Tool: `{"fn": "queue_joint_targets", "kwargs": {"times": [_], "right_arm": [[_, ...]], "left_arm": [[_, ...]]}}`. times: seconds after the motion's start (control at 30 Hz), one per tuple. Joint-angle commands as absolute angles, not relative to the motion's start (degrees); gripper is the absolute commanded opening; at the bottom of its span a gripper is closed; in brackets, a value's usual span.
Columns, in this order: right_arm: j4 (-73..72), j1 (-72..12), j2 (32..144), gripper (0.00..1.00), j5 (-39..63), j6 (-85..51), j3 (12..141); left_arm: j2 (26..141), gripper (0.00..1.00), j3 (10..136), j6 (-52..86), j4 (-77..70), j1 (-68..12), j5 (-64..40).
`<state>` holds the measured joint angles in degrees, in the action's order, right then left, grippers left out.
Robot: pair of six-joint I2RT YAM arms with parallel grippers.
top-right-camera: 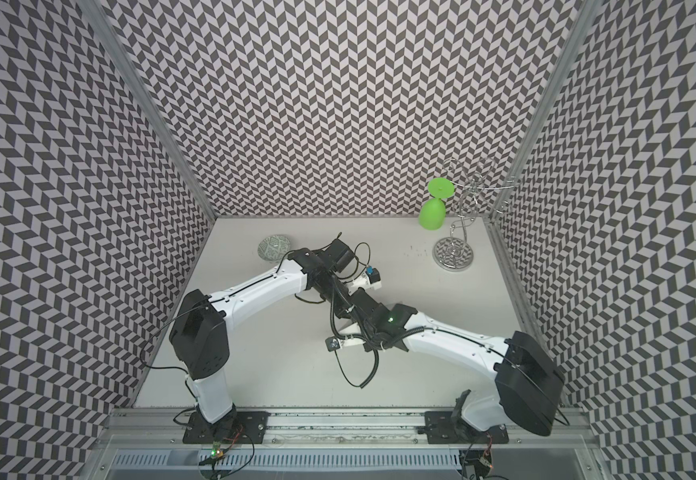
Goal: Fold the letter paper in half and place it into the envelope
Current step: Place the letter paper in the envelope.
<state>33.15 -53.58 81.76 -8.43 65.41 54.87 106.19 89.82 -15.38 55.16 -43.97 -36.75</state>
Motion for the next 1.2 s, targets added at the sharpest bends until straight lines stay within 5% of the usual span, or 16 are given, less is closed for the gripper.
{"fn": "queue_joint_targets", "kwargs": {"times": [0.0,0.1,0.4,0.83,1.17], "right_arm": [[23.3,-53.4,80.3,0.29,-9.3,65.7,57.6],[23.8,-53.4,79.2,0.4,-9.0,65.7,58.9],[23.5,-53.2,76.0,0.42,-9.1,65.1,60.5],[19.2,-52.8,75.2,0.12,-8.9,64.5,58.0],[13.8,-52.8,77.8,0.03,-9.6,64.7,54.7]], "left_arm": [[106.1,0.0,89.4,-15.9,56.9,-47.4,-43.8],[106.1,0.0,89.0,-16.0,56.9,-47.3,-43.4],[107.0,0.0,88.7,-16.0,57.0,-47.2,-42.5],[107.5,0.0,88.9,-15.8,57.0,-47.1,-43.4],[107.9,0.0,89.1,-15.8,57.1,-47.0,-44.8]]}}
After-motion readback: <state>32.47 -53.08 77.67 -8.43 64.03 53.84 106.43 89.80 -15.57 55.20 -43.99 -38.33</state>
